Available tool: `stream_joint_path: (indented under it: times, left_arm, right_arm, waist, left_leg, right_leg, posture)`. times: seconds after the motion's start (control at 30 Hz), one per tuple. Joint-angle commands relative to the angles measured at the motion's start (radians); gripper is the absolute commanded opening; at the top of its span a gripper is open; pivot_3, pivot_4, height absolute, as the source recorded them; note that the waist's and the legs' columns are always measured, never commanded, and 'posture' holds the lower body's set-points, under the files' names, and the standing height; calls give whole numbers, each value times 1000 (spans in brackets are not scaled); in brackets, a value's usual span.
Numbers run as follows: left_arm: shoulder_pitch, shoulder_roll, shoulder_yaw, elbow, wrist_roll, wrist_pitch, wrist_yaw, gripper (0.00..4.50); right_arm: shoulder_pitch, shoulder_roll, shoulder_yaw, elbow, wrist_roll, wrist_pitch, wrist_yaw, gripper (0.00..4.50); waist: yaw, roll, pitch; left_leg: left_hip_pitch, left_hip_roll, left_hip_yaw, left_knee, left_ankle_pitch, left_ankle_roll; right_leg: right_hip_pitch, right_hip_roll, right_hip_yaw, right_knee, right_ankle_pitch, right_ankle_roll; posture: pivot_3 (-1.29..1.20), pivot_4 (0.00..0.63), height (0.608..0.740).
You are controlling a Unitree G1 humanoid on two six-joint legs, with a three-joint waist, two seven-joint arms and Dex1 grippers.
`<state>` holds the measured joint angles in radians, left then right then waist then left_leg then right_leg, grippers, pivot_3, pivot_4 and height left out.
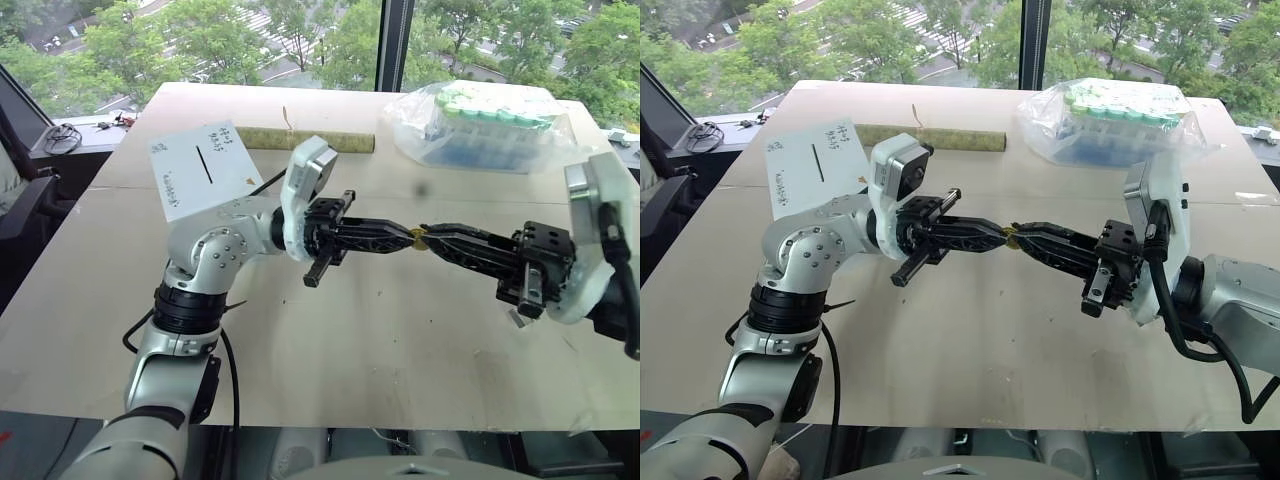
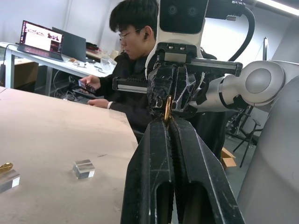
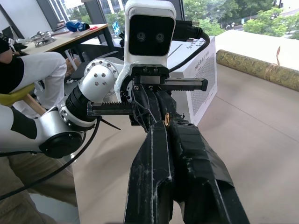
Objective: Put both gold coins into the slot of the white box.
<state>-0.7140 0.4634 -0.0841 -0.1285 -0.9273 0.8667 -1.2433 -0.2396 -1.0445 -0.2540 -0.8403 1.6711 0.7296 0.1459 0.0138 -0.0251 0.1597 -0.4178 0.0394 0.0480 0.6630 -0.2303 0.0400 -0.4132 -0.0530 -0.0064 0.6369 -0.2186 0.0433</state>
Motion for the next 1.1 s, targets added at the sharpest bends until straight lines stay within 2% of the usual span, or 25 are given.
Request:
stream_joint_path:
  times: [0.03,0.1,0.2,0.23,0.3,0.37,0.53,0.67,0.77,0.83,0.93,1.1]
  left_arm:
    - [8,-2,45,-23,-21,-2,28,12]
    - [18,-2,73,-32,-39,10,69,0]
    - [33,-8,132,-59,-74,31,163,0]
    - [38,-10,150,-68,-82,36,193,0]
    - [50,-18,192,-100,-95,34,277,0]
    - [54,-41,240,-150,-91,21,415,0]
    - [17,-92,298,-300,88,-32,843,0]
    - [-85,-27,187,-357,541,77,1319,0]
    - [-154,-50,138,-365,729,271,1542,0]
    - [-190,-73,114,-372,804,393,1608,0]
    - [-218,-88,94,-387,853,490,1615,0]
    - [-212,-131,139,-428,903,660,1598,0]
  right_arm:
    - [-9,4,-18,-10,-34,-27,13,281]
    - [0,6,-43,3,-67,-31,33,893]
    - [41,-11,-112,30,-151,-23,89,2491]
    - [58,-19,-136,37,-180,-18,116,2780]
    - [99,-37,-202,54,-232,-7,187,3651]
    - [129,-62,-246,70,-350,-19,252,4469]
    - [140,-77,-268,81,-503,-69,423,4469]
    - [69,-50,-205,124,-589,-143,527,4469]
    - [-11,2,-136,202,-630,-189,592,4469]
    - [-77,46,-95,258,-621,-195,614,4469]
    - [-157,84,-50,302,-619,-180,638,4469]
    - [-200,124,-30,318,-640,-189,689,4469]
  waist:
    - [0,0,0]
    - [0,0,0]
    - [0,0,0]
    - [1,0,0]
    - [2,0,0]
    - [2,-1,1]
    - [1,-2,1]
    - [1,-5,3]
    - [1,-9,6]
    - [1,-11,6]
    - [2,-12,7]
    - [2,-12,8]
  left_leg:
    - [0,0,0,0,0,0]
    - [0,0,0,0,0,0]
    - [0,0,0,0,0,0]
    - [0,0,0,0,0,0]
    - [-1,0,0,0,0,0]
    - [-1,0,0,0,0,0]
    - [0,0,0,0,0,0]
    - [1,-1,0,0,0,0]
    - [2,-1,0,0,0,0]
    - [1,-2,0,0,0,0]
    - [0,-2,0,0,0,0]
    - [-1,-1,-2,-2,0,-1]
  right_leg:
    - [0,0,0,0,0,0]
    - [0,0,0,0,0,0]
    - [0,0,0,0,0,1]
    - [0,0,0,0,0,1]
    - [0,-1,0,0,0,1]
    - [0,-1,0,-1,0,1]
    - [0,0,0,-1,-1,3]
    - [1,1,0,0,-1,3]
    - [1,3,1,0,-1,4]
    - [1,3,2,0,-1,4]
    - [1,2,3,0,3,4]
    - [0,2,1,0,3,5]
  posture:
    - [0,150,740]
    - [0,150,740]
    - [0,150,740]
    - [0,150,740]
    - [0,150,740]
    - [0,150,740]
    - [0,150,740]
    - [0,150,740]
    - [0,150,740]
    - [0,150,740]
    - [0,150,740]
    - [0,150,740]
